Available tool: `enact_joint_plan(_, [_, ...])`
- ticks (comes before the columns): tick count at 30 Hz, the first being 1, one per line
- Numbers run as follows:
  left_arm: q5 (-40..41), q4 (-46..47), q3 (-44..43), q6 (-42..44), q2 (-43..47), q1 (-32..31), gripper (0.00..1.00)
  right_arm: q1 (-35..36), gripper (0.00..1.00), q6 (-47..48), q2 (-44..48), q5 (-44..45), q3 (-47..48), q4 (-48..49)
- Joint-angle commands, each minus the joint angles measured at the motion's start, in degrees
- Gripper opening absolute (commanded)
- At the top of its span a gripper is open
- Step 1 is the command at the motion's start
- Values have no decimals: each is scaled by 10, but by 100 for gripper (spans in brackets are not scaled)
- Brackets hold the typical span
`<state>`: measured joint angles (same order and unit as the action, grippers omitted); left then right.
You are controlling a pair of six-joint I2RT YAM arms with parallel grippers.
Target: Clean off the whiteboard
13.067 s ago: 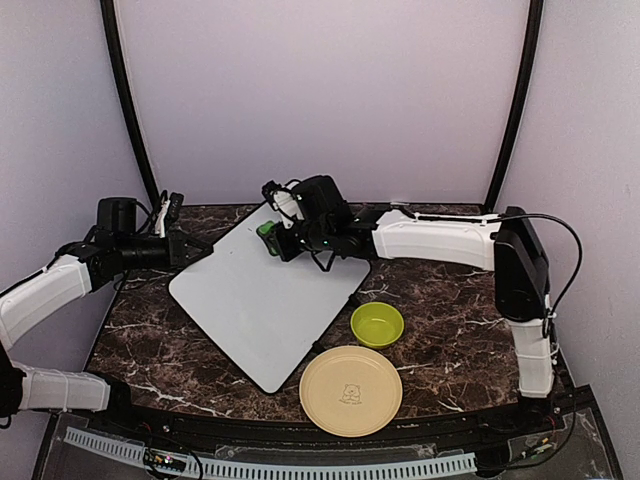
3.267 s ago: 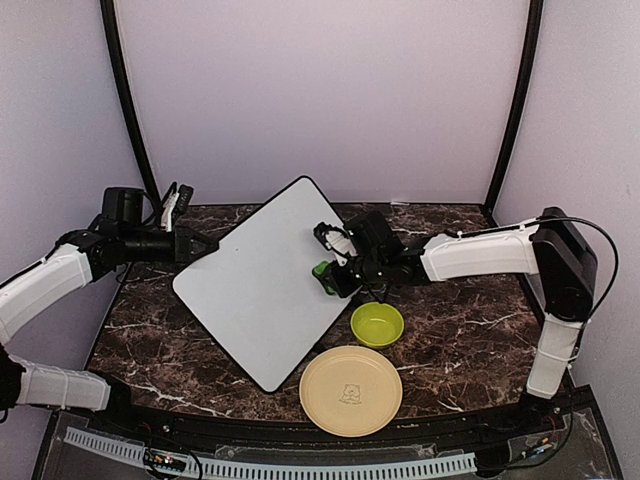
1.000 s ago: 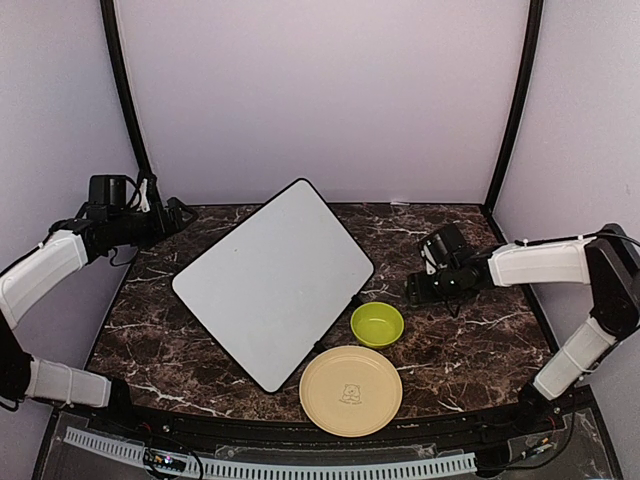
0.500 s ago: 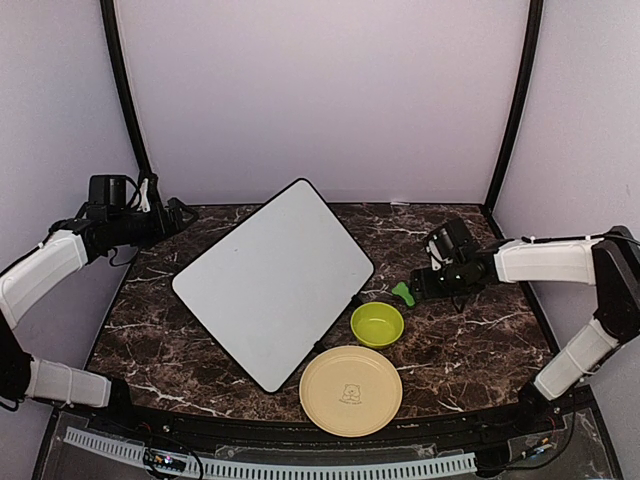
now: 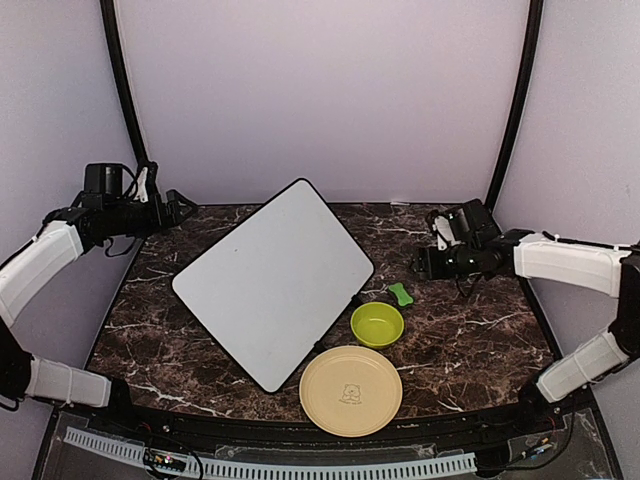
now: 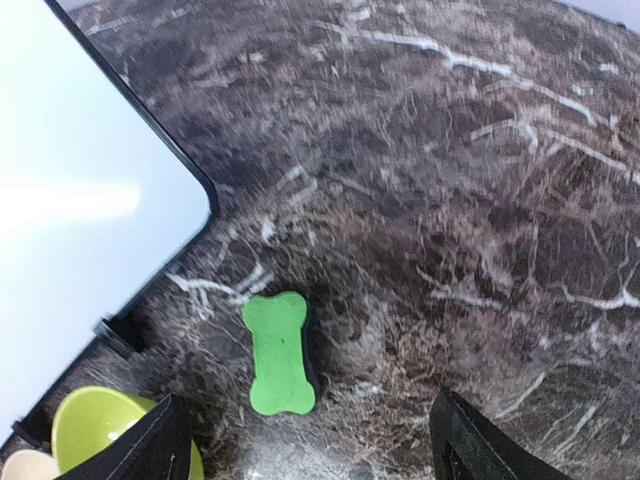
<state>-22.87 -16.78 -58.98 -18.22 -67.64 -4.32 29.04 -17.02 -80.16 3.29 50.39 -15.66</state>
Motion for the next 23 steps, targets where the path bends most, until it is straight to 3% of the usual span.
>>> enact_joint_plan(1, [4,-46,-25,-4,-28,11,99,-45,85,14,37,-80,38,36])
enact_joint_plan(5, [41,-49,-3,-34,-19,20,99,-100,98,-2,78,-139,23,68])
enact_joint_plan(15, [117,-34,121,-92,57,36,99,-190,99,-68,172,-188,-92,154])
enact_joint_plan(23, [105,-8,124,-93,55,36,99,-204,99,-71,176,-185,-116,173])
